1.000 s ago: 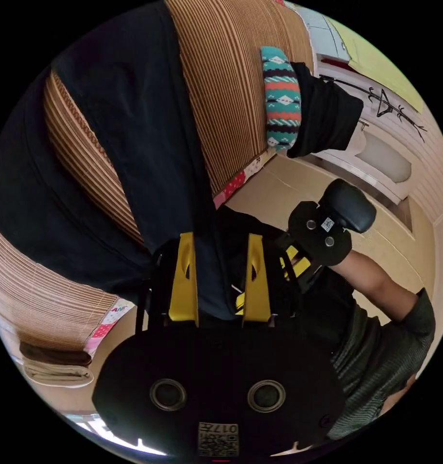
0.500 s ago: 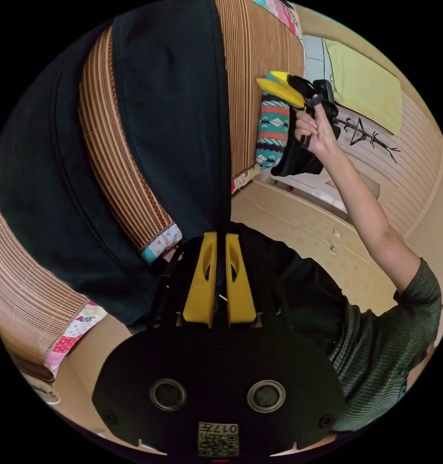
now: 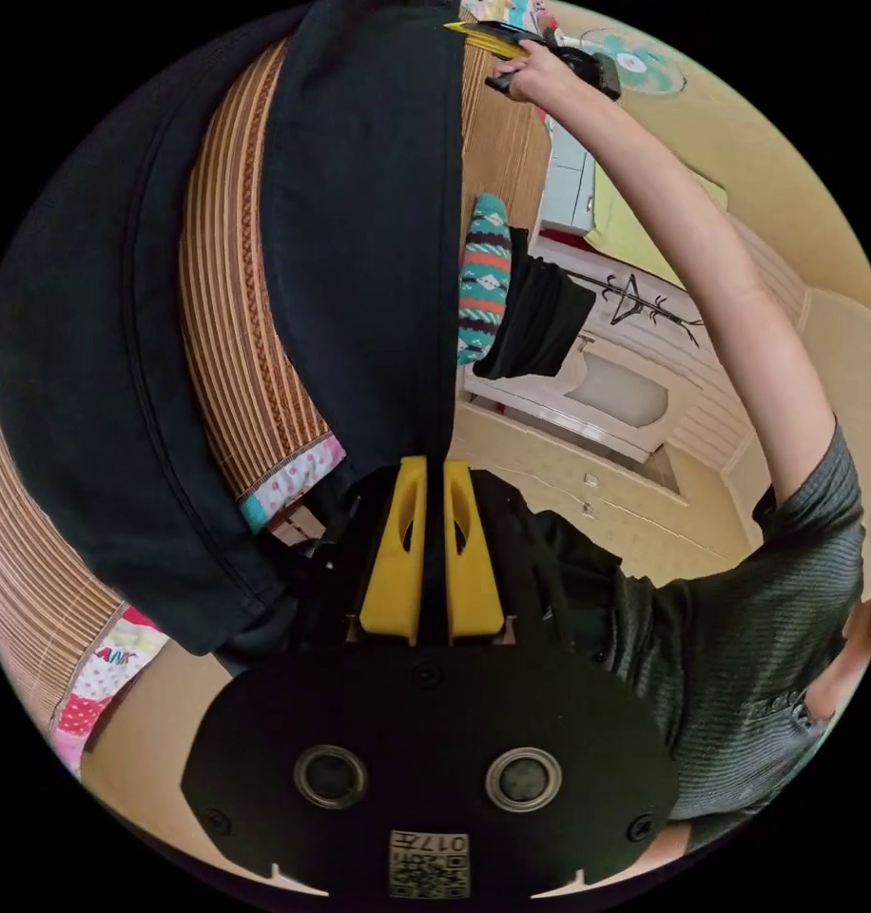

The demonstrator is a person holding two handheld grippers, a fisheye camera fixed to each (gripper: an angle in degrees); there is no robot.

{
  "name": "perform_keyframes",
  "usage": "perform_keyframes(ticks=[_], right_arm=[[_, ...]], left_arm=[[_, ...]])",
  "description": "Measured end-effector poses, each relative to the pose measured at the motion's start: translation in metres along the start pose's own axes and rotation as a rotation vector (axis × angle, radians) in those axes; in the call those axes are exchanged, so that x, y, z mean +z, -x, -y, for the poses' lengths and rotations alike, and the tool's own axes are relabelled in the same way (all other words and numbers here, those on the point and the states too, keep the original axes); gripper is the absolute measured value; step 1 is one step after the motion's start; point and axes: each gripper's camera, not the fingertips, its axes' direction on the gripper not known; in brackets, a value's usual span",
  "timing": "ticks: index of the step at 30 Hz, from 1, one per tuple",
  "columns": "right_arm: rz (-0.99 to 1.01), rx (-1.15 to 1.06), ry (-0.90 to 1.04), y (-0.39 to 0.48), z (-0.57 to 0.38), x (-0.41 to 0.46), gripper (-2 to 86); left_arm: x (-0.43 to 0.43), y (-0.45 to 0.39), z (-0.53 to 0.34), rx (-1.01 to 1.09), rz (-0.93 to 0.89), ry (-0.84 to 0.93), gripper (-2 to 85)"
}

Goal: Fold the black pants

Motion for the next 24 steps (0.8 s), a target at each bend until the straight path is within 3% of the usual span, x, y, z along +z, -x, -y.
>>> perform_keyframes(ticks=[2, 5, 8, 11, 15, 17, 20, 24], right_arm=[[-0.187, -0.252, -0.096, 0.090, 0.002, -0.014, 3.3], [-0.272, -0.448, -0.094, 0.185, 0.012, -0.008, 2.9], [-0.130, -0.516, -0.051, 0.246, 0.026, 0.012, 3.0], [-0.003, -0.472, 0.085, 0.277, 0.049, 0.048, 3.9], [0.200, -0.229, 0.123, 0.239, 0.057, 0.071, 4.4], [0.385, -0.148, 0.079, 0.195, 0.036, 0.071, 4.0], [0.434, -0.139, 0.104, 0.137, -0.011, 0.076, 4.5], [0.488, -0.109, 0.294, 0.068, -0.090, 0.103, 6.1]], left_arm=[[-0.010, 0.023, -0.020, 0.005, -0.170, -0.088, 2.4], [-0.020, 0.057, -0.054, 0.009, -0.349, -0.198, 2.1], [-0.034, 0.082, -0.086, -0.012, -0.390, -0.304, 2.2], [-0.048, 0.105, -0.106, -0.105, -0.299, -0.362, 2.5], [-0.076, 0.141, -0.127, -0.384, -0.064, -0.419, 4.3], [-0.087, 0.148, -0.129, -0.404, -0.028, -0.430, 4.9], [-0.090, 0.152, -0.113, -0.329, -0.068, -0.331, 5.6], [-0.079, 0.147, -0.082, -0.317, 0.140, -0.159, 5.9]])
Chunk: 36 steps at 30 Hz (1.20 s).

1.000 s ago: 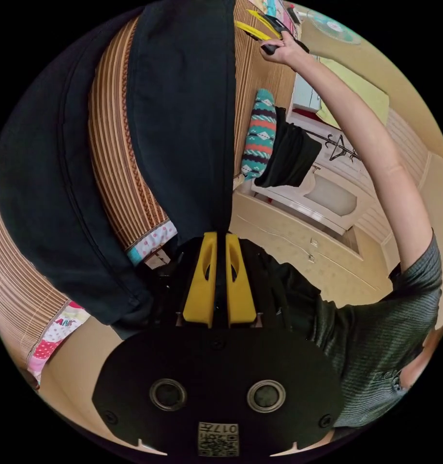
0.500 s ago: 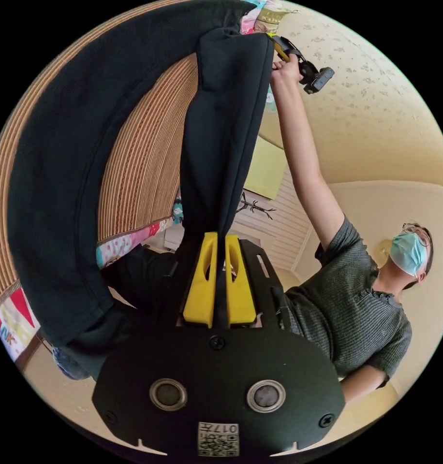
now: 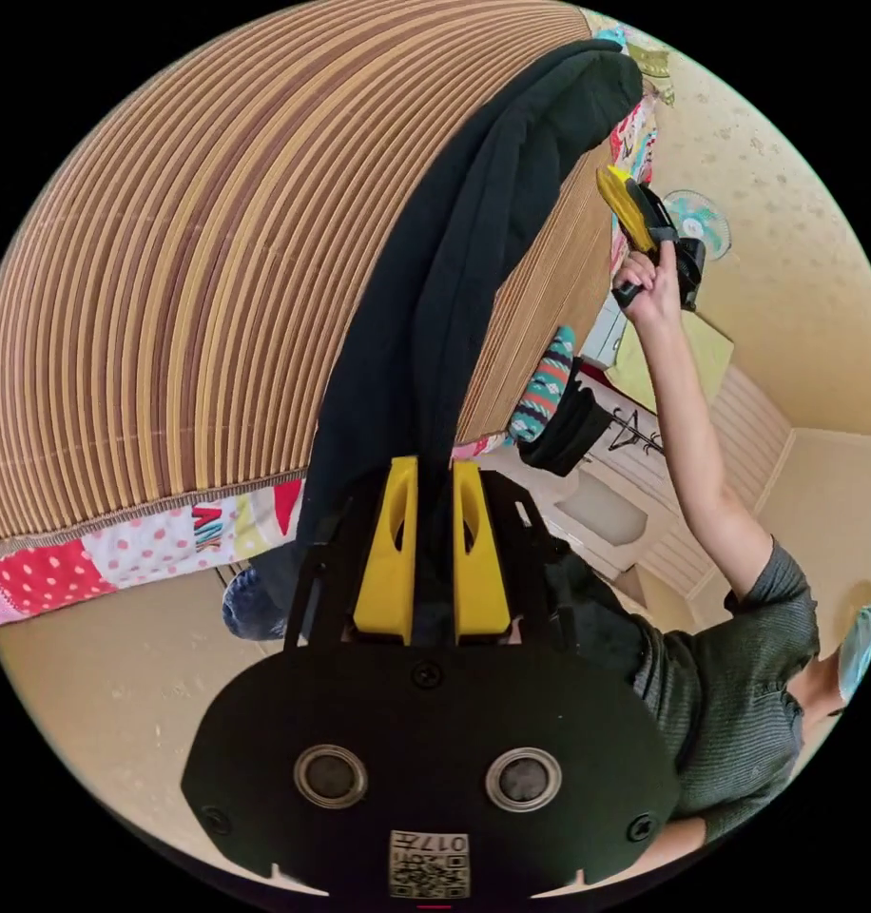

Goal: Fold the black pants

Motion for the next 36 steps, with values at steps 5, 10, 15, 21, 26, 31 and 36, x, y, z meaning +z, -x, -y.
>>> perform_keyframes(ticks=[5, 10, 15, 21, 26, 31, 36], right_arm=[[0.166, 0.098, 0.119, -0.050, -0.118, 0.023, 8.0], [0.356, 0.180, 0.093, -0.066, -0.179, 0.044, 9.9], [0.246, 0.262, 0.143, -0.065, -0.204, 0.073, 10.3], [0.090, 0.205, 0.271, -0.057, -0.208, 0.105, 10.0], [0.047, 0.194, 0.186, -0.066, -0.215, 0.096, 9.4], [0.061, 0.252, 0.188, -0.093, -0.222, 0.102, 9.0], [0.075, 0.196, 0.100, -0.086, -0.232, 0.092, 8.8]], left_arm=[[0.005, -0.038, 0.009, 0.371, -0.305, 0.125, 3.2], [0.019, 0.005, 0.017, 0.123, -0.026, 0.179, 2.8], [0.023, 0.026, 0.016, -0.051, 0.078, 0.109, 3.9], [0.042, 0.000, 0.011, 0.027, 0.139, 0.190, 3.9], [0.044, -0.002, 0.008, 0.012, 0.143, 0.214, 3.9], [0.055, -0.002, 0.008, 0.036, 0.051, 0.277, 3.5], [0.059, -0.008, -0.006, 0.026, 0.132, 0.302, 3.7]])
